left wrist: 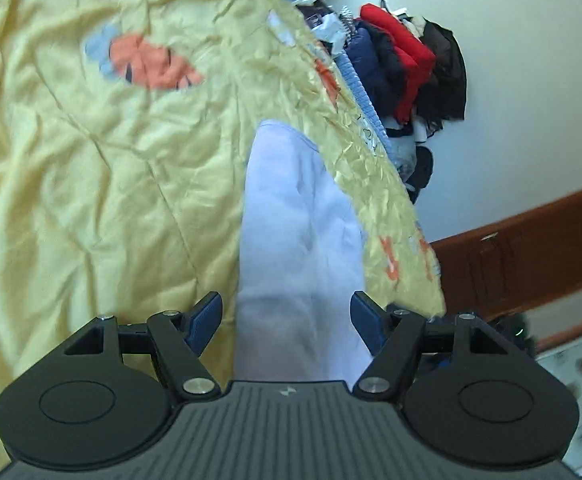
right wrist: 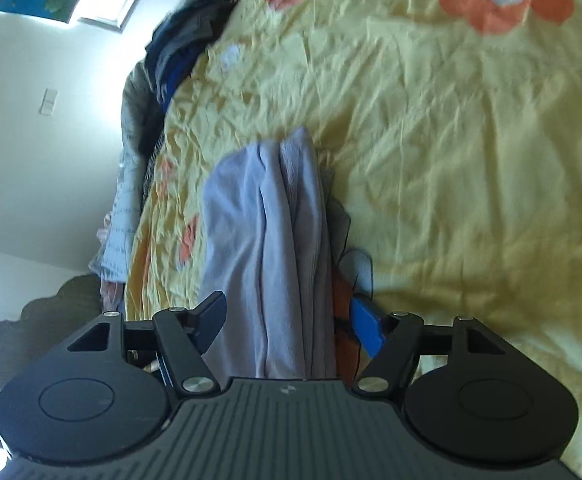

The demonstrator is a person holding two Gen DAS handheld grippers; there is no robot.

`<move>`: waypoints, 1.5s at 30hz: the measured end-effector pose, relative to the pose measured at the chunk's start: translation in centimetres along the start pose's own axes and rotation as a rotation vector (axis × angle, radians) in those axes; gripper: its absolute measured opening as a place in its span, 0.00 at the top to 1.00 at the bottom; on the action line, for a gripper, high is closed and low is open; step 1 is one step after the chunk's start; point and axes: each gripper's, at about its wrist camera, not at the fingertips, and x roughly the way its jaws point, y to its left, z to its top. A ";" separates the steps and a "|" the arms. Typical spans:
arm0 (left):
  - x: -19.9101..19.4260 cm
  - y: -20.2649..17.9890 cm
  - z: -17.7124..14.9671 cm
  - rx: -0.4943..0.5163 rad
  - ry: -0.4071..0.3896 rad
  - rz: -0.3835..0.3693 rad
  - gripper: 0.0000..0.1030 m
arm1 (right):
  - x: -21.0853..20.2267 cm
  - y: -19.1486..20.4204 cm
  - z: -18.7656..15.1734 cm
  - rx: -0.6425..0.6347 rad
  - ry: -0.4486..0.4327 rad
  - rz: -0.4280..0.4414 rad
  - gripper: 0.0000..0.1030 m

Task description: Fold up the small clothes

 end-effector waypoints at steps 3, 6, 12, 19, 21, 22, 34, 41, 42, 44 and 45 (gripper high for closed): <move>1.2 0.4 0.4 -0.018 0.012 0.006 0.56 | 1.1 -0.4 -0.5 0.012 0.020 0.064 0.31; 2.6 0.8 1.2 -0.048 0.030 0.021 0.73 | 1.7 -0.6 -0.4 0.032 0.028 0.094 0.33; 2.3 -1.4 1.3 0.071 0.019 0.109 0.81 | 2.3 0.1 -0.8 -0.005 0.028 0.038 0.74; -1.3 -3.4 2.0 0.213 0.001 0.168 0.82 | 3.6 3.4 -2.4 -0.056 0.045 0.107 0.77; -1.5 -2.0 2.5 0.192 0.010 0.209 0.82 | 4.7 3.7 -2.6 -0.060 0.054 0.100 0.77; -1.4 -1.0 2.6 0.160 0.021 0.221 0.82 | 5.3 3.3 -2.6 -0.042 0.055 0.091 0.77; -5.8 -0.9 -2.1 0.171 -0.052 0.152 0.34 | 2.0 2.9 -7.0 -0.026 -0.010 0.081 0.29; -4.4 -2.2 -3.8 0.247 0.044 0.265 0.67 | 4.1 3.6 -8.6 -0.054 0.077 0.033 0.79; -4.7 -2.5 -3.7 0.254 0.048 0.268 0.69 | 3.9 3.6 -8.7 -0.046 0.071 0.047 0.79; -5.1 -3.2 -3.9 0.281 0.075 0.285 0.69 | 3.4 3.6 -9.2 -0.045 0.073 0.057 0.79; -5.1 -3.3 -4.3 0.303 0.091 0.298 0.69 | 3.3 3.5 -9.5 -0.043 0.076 0.053 0.79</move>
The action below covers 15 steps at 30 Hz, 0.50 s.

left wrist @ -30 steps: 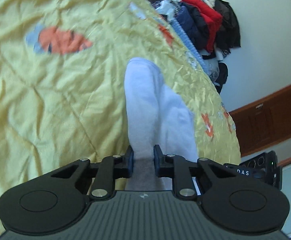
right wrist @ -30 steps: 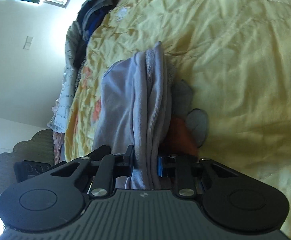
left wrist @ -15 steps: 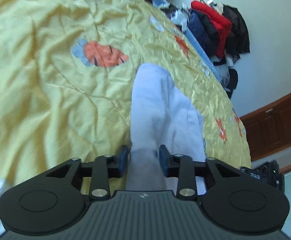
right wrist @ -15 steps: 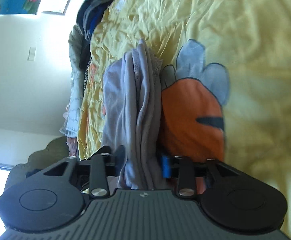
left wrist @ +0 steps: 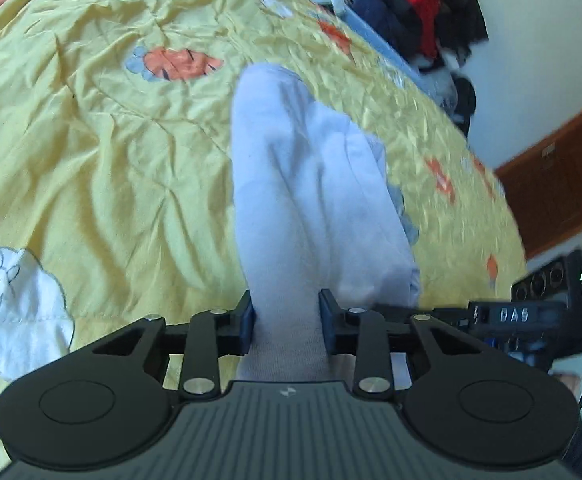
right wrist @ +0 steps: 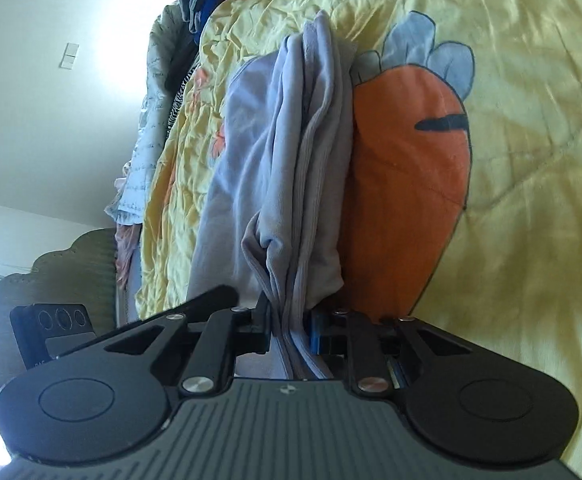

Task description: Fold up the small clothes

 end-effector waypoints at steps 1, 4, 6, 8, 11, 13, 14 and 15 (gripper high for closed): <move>0.2 -0.3 -0.3 0.032 0.005 0.019 0.69 | 0.1 -0.3 -0.2 -0.004 0.000 -0.016 0.79; 0.6 -0.7 -1.0 0.114 -0.046 0.051 0.63 | 0.4 -1.7 -0.7 0.043 -0.034 0.010 0.77; 0.4 -1.0 -1.4 0.135 -0.069 0.069 0.52 | -0.2 -2.2 -1.3 0.076 -0.057 0.026 0.74; -1.1 -2.1 -2.4 0.210 -0.147 0.156 0.43 | -1.7 -1.5 -2.3 0.038 -0.120 -0.023 0.63; -3.9 -4.7 -5.2 0.440 -0.305 0.268 0.42 | -4.5 1.2 -4.2 -0.118 -0.274 -0.143 0.60; -4.1 -6.4 -6.9 0.580 -0.327 0.255 0.41 | -4.9 2.9 -4.2 -0.170 -0.297 -0.103 0.54; -3.6 -7.3 -7.5 0.648 -0.310 0.238 0.41 | -4.5 3.7 -3.6 -0.187 -0.274 -0.072 0.45; -2.8 -8.1 -8.1 0.701 -0.288 0.223 0.41 | -3.9 4.4 -2.8 -0.205 -0.249 -0.055 0.39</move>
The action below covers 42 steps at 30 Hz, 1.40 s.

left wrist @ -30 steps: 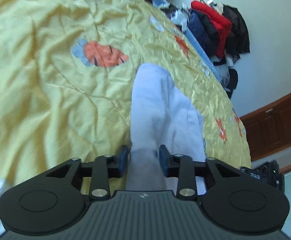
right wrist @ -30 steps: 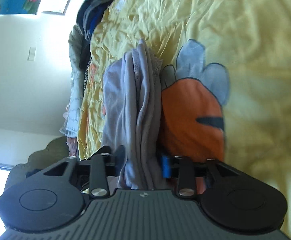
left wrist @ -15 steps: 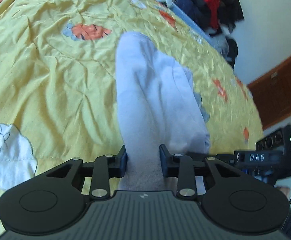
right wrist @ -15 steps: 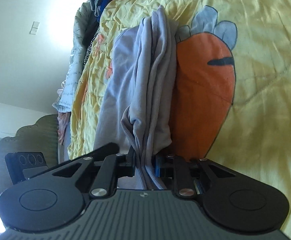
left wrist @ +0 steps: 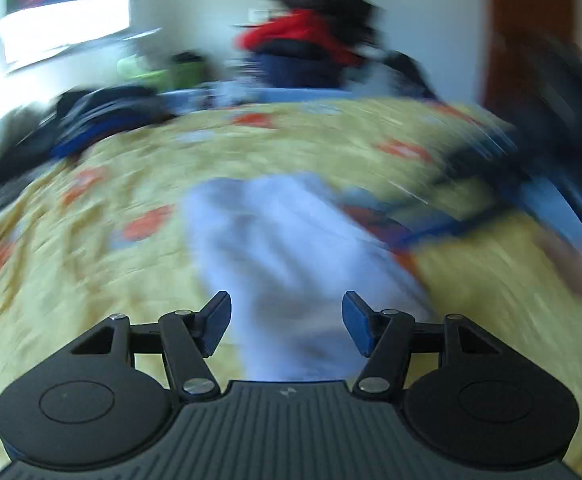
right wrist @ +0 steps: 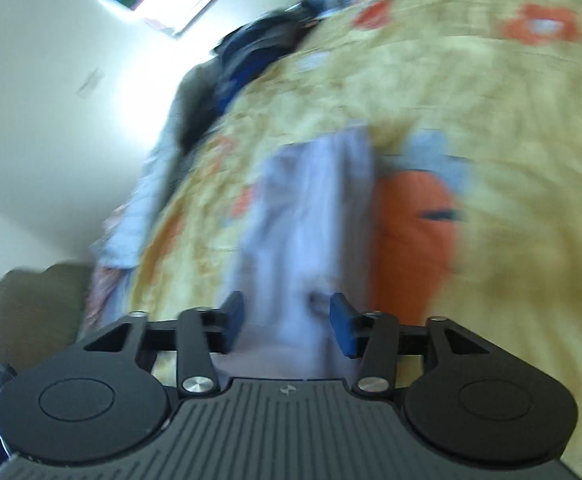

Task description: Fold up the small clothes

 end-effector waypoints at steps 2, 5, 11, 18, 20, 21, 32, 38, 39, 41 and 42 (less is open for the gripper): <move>1.3 -1.7 -0.4 0.053 0.024 -0.028 0.41 | 2.5 1.0 2.1 -0.035 0.041 0.011 0.32; 2.9 -2.7 -1.2 0.074 0.046 -0.028 0.41 | 6.6 0.7 5.4 -0.019 0.117 -0.035 0.34; 3.7 -3.1 -1.6 0.040 0.028 -0.030 0.38 | 8.7 -1.5 7.8 0.001 0.193 -0.176 0.98; 2.5 -1.5 0.3 0.009 -0.010 -0.051 0.38 | 7.1 2.0 8.7 -0.083 0.072 -0.138 0.37; 4.1 -0.9 0.7 -0.008 0.034 -0.024 0.38 | 8.6 2.1 9.6 -0.087 0.082 -0.171 0.36; 4.8 -0.6 0.7 -0.019 0.057 -0.019 0.38 | 9.3 1.8 9.9 -0.082 0.090 -0.191 0.35; 6.0 -0.6 0.5 -0.026 0.058 -0.010 0.38 | 8.3 2.6 7.7 -0.130 0.080 -0.201 0.38; 5.9 -1.0 0.3 -0.015 0.055 -0.002 0.37 | 7.1 2.0 3.0 -0.160 0.161 -0.146 0.41; 5.9 -1.0 0.3 -0.013 0.054 0.000 0.37 | 7.0 1.4 2.5 -0.173 0.141 -0.145 0.43; 5.7 -1.0 0.3 -0.018 0.048 -0.002 0.37 | 6.2 0.4 2.7 -0.120 0.119 -0.112 0.49; 5.5 -0.8 0.3 -0.031 0.040 -0.004 0.37 | 5.6 0.2 2.7 -0.078 0.109 -0.116 0.49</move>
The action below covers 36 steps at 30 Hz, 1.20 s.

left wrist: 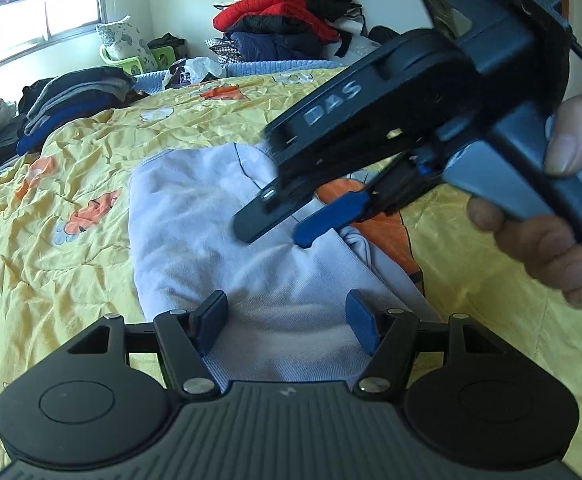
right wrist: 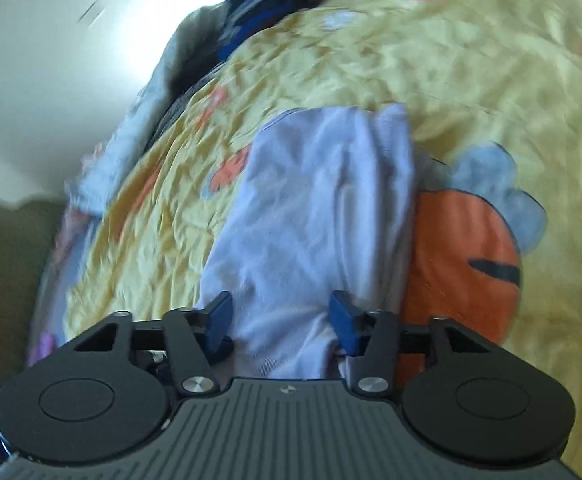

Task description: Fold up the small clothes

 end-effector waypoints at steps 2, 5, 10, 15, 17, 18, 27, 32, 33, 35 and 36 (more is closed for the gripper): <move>-1.2 0.4 -0.1 -0.045 -0.023 0.000 0.36 | -2.1 0.3 -0.6 0.031 -0.046 0.002 0.40; -4.3 1.4 -1.0 -0.088 -0.080 0.022 0.18 | -6.3 0.7 -3.0 0.014 -0.166 0.002 0.26; -8.8 4.6 -4.5 -0.201 -0.107 0.165 0.15 | -10.7 -1.0 -8.7 -0.017 -0.240 -0.175 0.22; -9.3 5.7 -6.1 -0.336 -0.083 0.200 0.15 | -9.6 -1.9 -13.3 -0.031 -0.221 -0.375 0.21; -8.6 4.4 -6.0 -0.307 -0.089 0.184 0.15 | -8.9 -0.7 -14.5 -0.083 -0.268 -0.427 0.14; -8.1 3.7 -6.0 -0.292 -0.098 0.176 0.15 | -8.4 -0.2 -14.9 -0.097 -0.273 -0.440 0.12; -4.8 1.2 -7.6 -0.258 -0.036 0.193 0.11 | -3.8 3.2 -17.7 -0.261 -0.311 -0.640 0.00; -4.6 1.6 -7.5 -0.271 -0.011 0.240 0.03 | -3.6 3.3 -18.3 -0.259 -0.362 -0.646 0.00; -4.6 1.5 -7.5 -0.264 -0.007 0.241 0.02 | -3.6 3.3 -18.4 -0.260 -0.363 -0.647 0.00; -4.6 1.4 -7.6 -0.259 0.000 0.241 0.00 | -3.6 3.2 -18.3 -0.260 -0.365 -0.648 0.00; -4.6 1.4 -7.6 -0.259 0.000 0.243 0.00 | -3.7 3.2 -18.3 -0.260 -0.366 -0.649 0.00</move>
